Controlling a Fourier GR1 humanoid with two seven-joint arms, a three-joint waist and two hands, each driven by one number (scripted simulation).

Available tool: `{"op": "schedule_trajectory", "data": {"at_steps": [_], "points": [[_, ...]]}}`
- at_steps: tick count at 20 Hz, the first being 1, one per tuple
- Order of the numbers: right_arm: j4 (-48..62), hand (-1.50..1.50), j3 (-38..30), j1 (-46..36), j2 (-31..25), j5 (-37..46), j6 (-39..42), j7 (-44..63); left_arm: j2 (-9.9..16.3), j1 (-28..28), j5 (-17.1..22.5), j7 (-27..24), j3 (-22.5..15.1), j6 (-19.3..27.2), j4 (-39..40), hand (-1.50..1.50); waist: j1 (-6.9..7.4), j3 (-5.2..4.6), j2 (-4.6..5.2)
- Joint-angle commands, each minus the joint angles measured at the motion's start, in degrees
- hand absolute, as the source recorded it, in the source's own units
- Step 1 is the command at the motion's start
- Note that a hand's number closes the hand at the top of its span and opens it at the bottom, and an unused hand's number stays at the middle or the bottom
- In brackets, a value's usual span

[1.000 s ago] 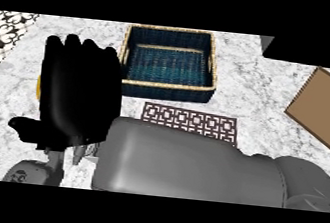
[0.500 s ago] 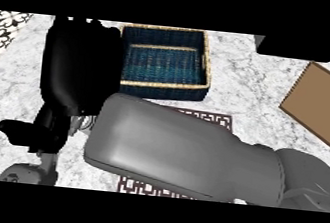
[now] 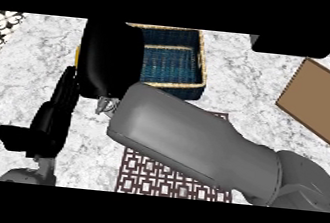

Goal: Pick the lemon from the placemat and place it in the basket

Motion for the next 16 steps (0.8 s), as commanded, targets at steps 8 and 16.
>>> {"op": "schedule_trajectory", "data": {"at_steps": [8,16], "points": [[8.3,1.50,1.5,4.7,0.6,-0.6,-1.6,1.3,-0.6,0.9,-0.2,0.2,-0.2,-1.3,-1.7,0.00,0.74,0.00,0.35],[6.9,1.50,-0.8,10.7,0.6,1.5,-3.4,-2.7,-0.7,1.9,-0.5,-1.0,1.7,-2.0,-0.6,0.00,0.05,0.02,0.24]]}}
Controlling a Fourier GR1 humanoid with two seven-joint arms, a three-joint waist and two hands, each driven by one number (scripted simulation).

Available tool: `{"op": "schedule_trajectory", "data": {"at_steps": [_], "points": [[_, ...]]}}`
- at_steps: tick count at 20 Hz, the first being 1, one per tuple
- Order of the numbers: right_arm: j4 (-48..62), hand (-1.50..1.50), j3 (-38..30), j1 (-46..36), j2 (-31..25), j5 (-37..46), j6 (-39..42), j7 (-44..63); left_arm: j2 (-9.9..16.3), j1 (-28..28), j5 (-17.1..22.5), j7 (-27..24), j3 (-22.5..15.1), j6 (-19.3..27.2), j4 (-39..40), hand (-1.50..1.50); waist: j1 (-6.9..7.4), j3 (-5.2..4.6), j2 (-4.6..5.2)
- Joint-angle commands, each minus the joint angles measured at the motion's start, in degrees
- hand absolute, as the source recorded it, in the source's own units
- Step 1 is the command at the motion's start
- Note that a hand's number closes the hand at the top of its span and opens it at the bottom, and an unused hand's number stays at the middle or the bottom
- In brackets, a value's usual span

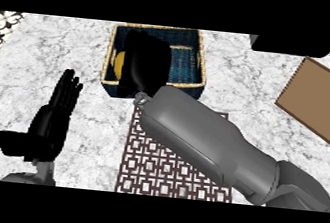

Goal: Pick the lemon from the placemat and place it in the basket

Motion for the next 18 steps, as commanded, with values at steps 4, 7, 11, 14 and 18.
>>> {"op": "schedule_trajectory", "data": {"at_steps": [4,7,11,14,18], "points": [[0.9,1.50,-4.2,2.3,0.3,0.1,-2.0,0.1,-1.3,0.7,-1.8,1.2,-1.0,0.8,-1.4,0.00,-0.03,0.01,0.01],[5.0,1.50,-5.7,3.1,0.3,2.5,-3.8,1.0,-0.4,2.1,-1.0,-2.5,0.5,-1.2,0.1,0.00,0.18,-0.01,0.11],[9.0,-1.50,-4.1,5.2,0.3,-1.3,-6.0,-3.2,-1.5,0.2,-1.1,-1.0,0.2,-1.1,0.5,0.00,1.22,-0.02,0.42],[7.5,-1.50,-4.7,7.2,0.3,-0.8,-4.6,-7.2,-2.1,-0.1,-2.1,-1.1,0.5,-0.7,1.4,0.00,0.55,0.00,0.28],[7.3,-1.50,-9.5,8.8,0.3,0.1,-6.5,-11.9,-0.3,-0.8,-1.0,3.5,2.0,-1.7,-2.7,0.00,-0.12,0.03,0.06]]}}
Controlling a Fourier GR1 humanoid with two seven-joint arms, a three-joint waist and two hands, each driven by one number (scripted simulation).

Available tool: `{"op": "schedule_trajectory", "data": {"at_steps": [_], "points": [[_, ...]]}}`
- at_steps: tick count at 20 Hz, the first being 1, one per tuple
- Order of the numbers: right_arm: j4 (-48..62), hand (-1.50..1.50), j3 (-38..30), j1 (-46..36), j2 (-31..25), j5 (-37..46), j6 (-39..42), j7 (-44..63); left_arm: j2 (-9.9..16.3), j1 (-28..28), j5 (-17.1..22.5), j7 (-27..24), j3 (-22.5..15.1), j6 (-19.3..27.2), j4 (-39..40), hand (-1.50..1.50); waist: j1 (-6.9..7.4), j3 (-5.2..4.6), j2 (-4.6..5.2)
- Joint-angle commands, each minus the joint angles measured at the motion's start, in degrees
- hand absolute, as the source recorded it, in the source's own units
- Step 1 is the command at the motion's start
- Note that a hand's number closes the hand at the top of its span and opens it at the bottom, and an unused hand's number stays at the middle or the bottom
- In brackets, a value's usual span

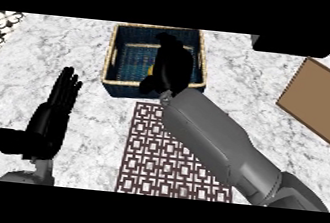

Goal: Pick the lemon from the placemat and place it in the basket

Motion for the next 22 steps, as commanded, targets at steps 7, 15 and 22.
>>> {"op": "schedule_trajectory", "data": {"at_steps": [7,15,22], "points": [[-5.7,-1.50,-4.7,-1.3,0.0,6.2,-6.8,-1.2,0.1,2.8,-0.1,0.8,0.8,-0.5,-3.8,0.00,-0.78,0.02,-0.49],[-16.5,-1.50,-7.9,3.3,-6.2,16.0,-4.1,5.2,-0.5,4.7,-1.1,-0.7,0.6,-0.9,-3.0,0.00,-1.90,0.01,-0.70],[-30.4,-1.50,-14.4,10.3,-10.9,19.8,-5.2,9.0,-2.3,4.0,-2.1,-0.7,0.0,0.4,-2.1,0.00,-2.24,0.04,-0.68]]}}
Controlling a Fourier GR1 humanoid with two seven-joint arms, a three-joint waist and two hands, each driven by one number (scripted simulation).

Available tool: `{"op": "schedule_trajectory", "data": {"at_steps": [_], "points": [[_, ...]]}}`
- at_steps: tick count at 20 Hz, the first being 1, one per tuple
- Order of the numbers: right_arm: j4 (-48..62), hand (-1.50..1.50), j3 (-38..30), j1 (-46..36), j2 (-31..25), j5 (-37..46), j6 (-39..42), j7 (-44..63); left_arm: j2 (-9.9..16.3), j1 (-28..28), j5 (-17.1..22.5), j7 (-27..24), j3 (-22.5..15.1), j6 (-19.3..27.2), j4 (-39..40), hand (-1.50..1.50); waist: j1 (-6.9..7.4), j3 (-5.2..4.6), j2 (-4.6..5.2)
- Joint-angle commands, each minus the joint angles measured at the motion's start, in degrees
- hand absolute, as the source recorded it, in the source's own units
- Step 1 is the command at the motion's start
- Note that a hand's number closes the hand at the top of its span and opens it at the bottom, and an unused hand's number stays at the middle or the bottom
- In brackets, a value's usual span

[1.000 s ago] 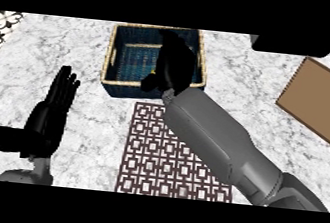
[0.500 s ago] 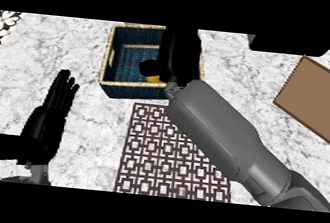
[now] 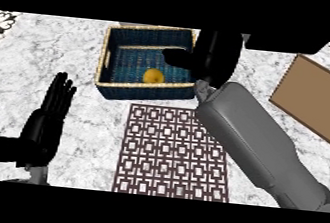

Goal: Pick the lemon from the placemat and place it in the basket

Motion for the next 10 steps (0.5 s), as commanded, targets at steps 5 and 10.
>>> {"op": "schedule_trajectory", "data": {"at_steps": [5,10], "points": [[-24.5,-1.50,-5.8,12.0,-9.5,-4.1,7.7,-0.2,-0.9,-2.2,-0.5,-2.0,1.1,-0.1,3.8,0.00,-0.13,-0.01,0.21],[-35.9,-1.50,-8.0,19.9,-10.3,-8.8,7.5,-3.2,1.1,-3.4,1.7,2.5,3.0,-2.2,0.8,0.00,0.61,0.00,0.37]]}}
